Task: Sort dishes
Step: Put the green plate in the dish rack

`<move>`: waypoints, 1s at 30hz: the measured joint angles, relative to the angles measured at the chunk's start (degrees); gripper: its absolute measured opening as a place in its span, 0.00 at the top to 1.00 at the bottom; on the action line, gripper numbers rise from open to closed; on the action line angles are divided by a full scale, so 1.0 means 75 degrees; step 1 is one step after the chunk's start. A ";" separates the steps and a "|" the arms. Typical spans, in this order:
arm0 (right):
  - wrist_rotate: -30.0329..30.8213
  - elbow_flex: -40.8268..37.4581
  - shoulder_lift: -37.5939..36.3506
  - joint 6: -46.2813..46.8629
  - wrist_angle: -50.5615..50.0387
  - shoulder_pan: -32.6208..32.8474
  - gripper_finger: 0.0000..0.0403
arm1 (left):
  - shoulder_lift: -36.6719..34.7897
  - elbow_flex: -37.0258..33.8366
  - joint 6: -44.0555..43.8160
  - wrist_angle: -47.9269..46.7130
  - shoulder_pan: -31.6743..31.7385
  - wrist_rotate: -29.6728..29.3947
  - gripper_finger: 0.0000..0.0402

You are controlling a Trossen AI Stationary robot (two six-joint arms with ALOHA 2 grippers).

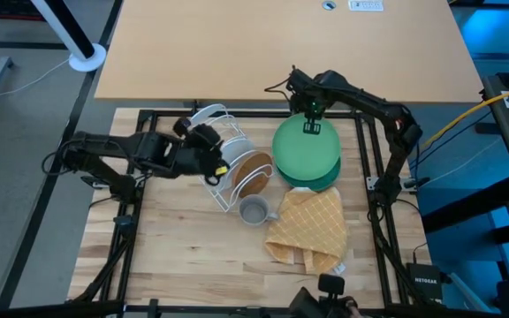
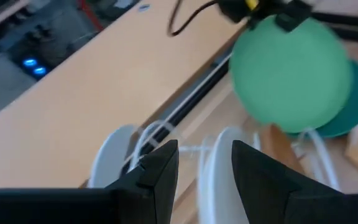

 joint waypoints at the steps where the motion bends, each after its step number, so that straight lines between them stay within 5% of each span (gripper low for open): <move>1: 0.0085 0.0067 0.0000 0.0003 -0.0063 0.0062 0.98 | 0.0000 0.0000 0.0247 0.0287 0.0109 0.0215 0.65; 14: 0.1014 0.0349 -0.0006 -0.0006 -0.0520 0.0896 0.98 | 0.1230 0.0000 0.2436 0.2808 0.1984 0.3956 0.65; 30: 0.1634 0.0346 -0.0006 0.0027 -0.0774 0.1329 0.98 | 0.3226 -0.0006 0.3629 0.4678 0.3175 0.4196 0.65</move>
